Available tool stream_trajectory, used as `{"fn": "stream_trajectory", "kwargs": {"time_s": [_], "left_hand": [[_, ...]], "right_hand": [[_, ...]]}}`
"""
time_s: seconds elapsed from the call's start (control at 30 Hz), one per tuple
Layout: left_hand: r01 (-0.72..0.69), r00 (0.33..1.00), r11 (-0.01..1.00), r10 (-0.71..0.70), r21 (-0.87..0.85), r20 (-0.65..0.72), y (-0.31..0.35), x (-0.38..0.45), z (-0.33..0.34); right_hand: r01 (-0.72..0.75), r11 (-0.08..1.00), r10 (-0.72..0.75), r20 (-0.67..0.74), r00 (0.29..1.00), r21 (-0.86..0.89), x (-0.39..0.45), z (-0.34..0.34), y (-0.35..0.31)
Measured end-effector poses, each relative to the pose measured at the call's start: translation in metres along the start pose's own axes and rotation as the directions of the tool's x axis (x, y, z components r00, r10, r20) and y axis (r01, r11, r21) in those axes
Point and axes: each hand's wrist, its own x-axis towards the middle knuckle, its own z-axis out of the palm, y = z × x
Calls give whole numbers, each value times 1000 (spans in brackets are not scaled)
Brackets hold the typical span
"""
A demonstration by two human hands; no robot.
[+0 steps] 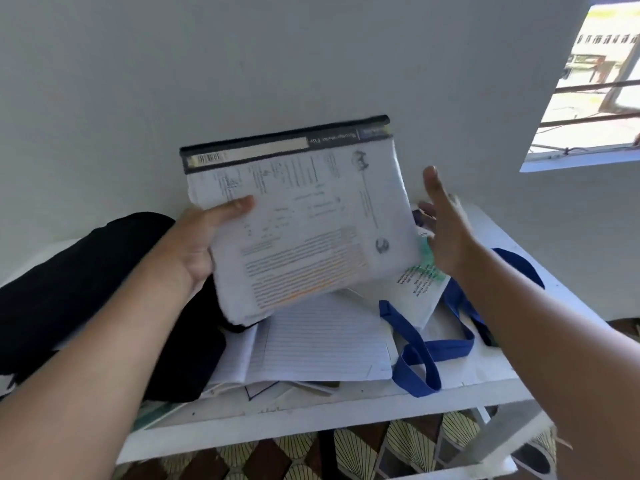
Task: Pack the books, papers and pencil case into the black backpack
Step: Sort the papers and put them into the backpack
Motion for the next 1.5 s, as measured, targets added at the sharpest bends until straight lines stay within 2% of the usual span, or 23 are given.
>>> {"fn": "stream_trajectory", "kwargs": {"time_s": [0.03,0.1,0.17,0.23,0.3,0.37,0.43,0.47,0.5,0.57,0.7,0.77,0.87,0.93,1.0,1.03,1.13,1.2,1.27,1.4,1.43,1.5], "left_hand": [[14,1000,997,-14,74,7,8,-3,-7],[42,999,982,-46,183,21,18,-10,-16],[54,998,974,-59,222,19,23,-16,-23],[70,998,966,-69,251,-13,26,-19,-32],[74,996,945,-54,318,-71,29,-18,-42],[30,985,904,45,427,-166,34,-15,-48],[-8,936,798,218,603,-276,37,-10,-55],[9,889,726,309,688,-338,37,-9,-62],[30,841,668,385,743,-380,38,-9,-70],[33,794,616,462,787,-395,35,-14,-84],[73,797,582,454,810,-399,15,-34,-111],[129,838,540,389,831,-382,5,-41,-127],[232,917,383,222,894,-333,-14,-44,-158],[322,923,166,162,932,-348,-28,-42,-179],[424,896,-59,174,904,-409,-34,-39,-194],[454,881,-131,212,881,-422,-35,-37,-199],[462,877,-251,272,851,-396,-26,-37,-210],[410,897,-243,280,879,-341,-21,-34,-226],[335,901,-195,351,922,-253,-12,-35,-237],[236,836,-90,527,968,-155,12,-36,-240],[218,834,-75,532,973,-146,16,-37,-240],[196,852,-57,504,979,-141,21,-40,-242]], "right_hand": [[-36,999,33,162,986,16,-4,0,-1],[-136,991,120,450,885,4,-11,-1,10],[-248,968,178,578,796,43,-23,6,24],[-269,958,167,560,811,104,-33,20,35],[-263,952,157,487,859,157,-42,38,37],[-273,945,173,431,885,182,-46,56,38],[-304,933,202,415,887,194,-50,73,37],[-321,925,217,415,883,201,-53,83,37],[-338,918,231,416,879,205,-57,93,37],[-374,907,274,401,874,194,-62,112,38],[-439,893,377,371,849,96,-71,142,37],[-465,884,418,352,837,57,-74,155,37],[-478,878,442,329,835,34,-73,177,40],[-476,879,447,317,837,18,-75,193,39],[-487,874,460,315,830,8,-78,211,38],[-494,869,468,313,826,6,-81,219,37],[-516,856,486,310,817,16,-84,242,40],[-518,855,489,292,822,27,-83,257,48],[-523,852,488,304,818,41,-81,274,56],[-516,856,486,312,816,17,-77,318,71],[-509,861,489,297,820,-13,-78,332,74],[-403,902,431,292,854,-153,-79,364,90]]}}
